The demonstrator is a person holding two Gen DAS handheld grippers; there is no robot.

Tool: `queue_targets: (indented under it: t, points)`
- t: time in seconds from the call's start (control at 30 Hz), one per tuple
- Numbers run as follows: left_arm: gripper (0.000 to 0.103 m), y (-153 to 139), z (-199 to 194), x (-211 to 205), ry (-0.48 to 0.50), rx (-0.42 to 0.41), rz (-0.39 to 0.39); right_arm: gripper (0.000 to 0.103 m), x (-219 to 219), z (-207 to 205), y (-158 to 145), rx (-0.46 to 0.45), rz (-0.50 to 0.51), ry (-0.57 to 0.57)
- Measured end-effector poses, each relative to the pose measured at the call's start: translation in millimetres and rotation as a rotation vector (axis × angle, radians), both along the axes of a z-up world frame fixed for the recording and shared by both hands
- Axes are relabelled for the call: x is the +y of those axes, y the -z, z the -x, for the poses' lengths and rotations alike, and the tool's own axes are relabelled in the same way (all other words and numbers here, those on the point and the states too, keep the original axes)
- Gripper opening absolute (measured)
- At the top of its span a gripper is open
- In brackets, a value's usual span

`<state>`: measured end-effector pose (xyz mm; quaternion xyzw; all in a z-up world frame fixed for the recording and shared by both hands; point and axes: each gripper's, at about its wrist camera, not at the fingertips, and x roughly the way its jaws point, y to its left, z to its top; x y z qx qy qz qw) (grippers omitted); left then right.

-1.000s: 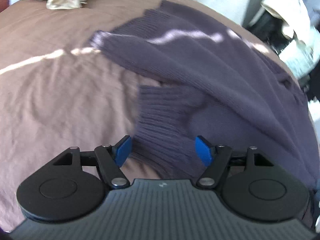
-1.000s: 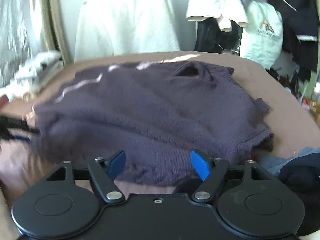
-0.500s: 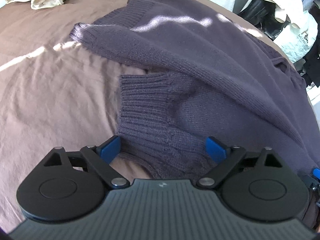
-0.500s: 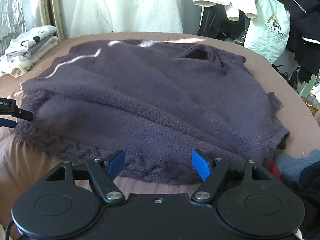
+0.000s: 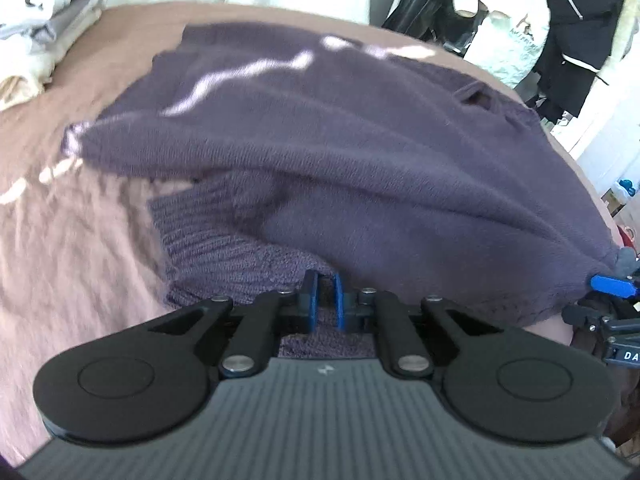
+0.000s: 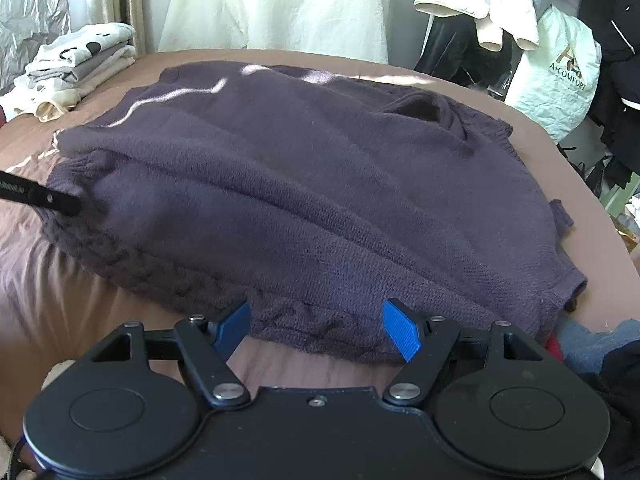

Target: Fold clothes

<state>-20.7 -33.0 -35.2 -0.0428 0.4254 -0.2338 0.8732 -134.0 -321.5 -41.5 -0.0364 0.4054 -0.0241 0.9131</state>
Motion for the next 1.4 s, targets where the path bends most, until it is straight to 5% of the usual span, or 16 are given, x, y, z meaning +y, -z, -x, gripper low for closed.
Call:
queue_targets:
  t: [0.3, 0.43, 0.53, 0.7, 0.87, 0.9, 0.97, 1.0, 1.13, 1.27, 1.4]
  points:
    - [0.003, -31.6, 17.9, 1.5, 0.037, -0.117, 0.093, 0.078, 2.6, 2.9, -4.2, -0.029, 0.000, -0.030]
    - [0.000, -46.5, 20.8, 13.7, 0.036, -0.149, 0.205, 0.078, 28.0, 12.1, -17.2, -0.163, 0.073, -0.201]
    - [0.000, -52.1, 24.3, 16.9, 0.042, -0.169, 0.233, 0.078, 51.0, 7.3, -15.6, -0.173, 0.065, -0.363]
    - [0.000, -40.6, 16.3, 20.9, -0.001, -0.110, 0.168, 0.079, 87.6, -9.3, 11.7, -0.098, 0.074, -0.519]
    - [0.001, -22.7, 3.8, 31.6, -0.087, -0.034, 0.143, 0.079, 112.0, -50.1, 53.6, -0.044, 0.209, -0.558]
    - [0.001, -20.0, 1.8, 34.3, -0.106, -0.025, 0.142, 0.078, 108.2, -59.0, 58.0, -0.052, 0.171, -0.551]
    - [0.002, -13.5, -3.1, 40.7, -0.145, 0.000, 0.142, 0.027, 94.8, -70.6, 53.5, -0.065, 0.040, -0.492]
    - [0.002, -10.1, -5.7, 43.9, -0.165, 0.012, 0.142, 0.016, 88.2, -72.7, 47.5, -0.072, -0.010, -0.451]
    - [0.003, 0.9, -13.6, 56.2, -0.212, 0.076, 0.174, 0.015, 61.4, -57.6, 4.2, -0.159, -0.135, -0.332]
    - [0.003, 5.2, -14.5, 41.3, -0.182, 0.079, 0.092, 0.014, 33.9, -37.1, -47.3, -0.245, -0.203, -0.270]
    - [0.004, -0.6, -13.9, 44.7, -0.167, 0.050, 0.181, 0.013, 19.0, -20.9, -86.5, -0.332, -0.177, -0.212]
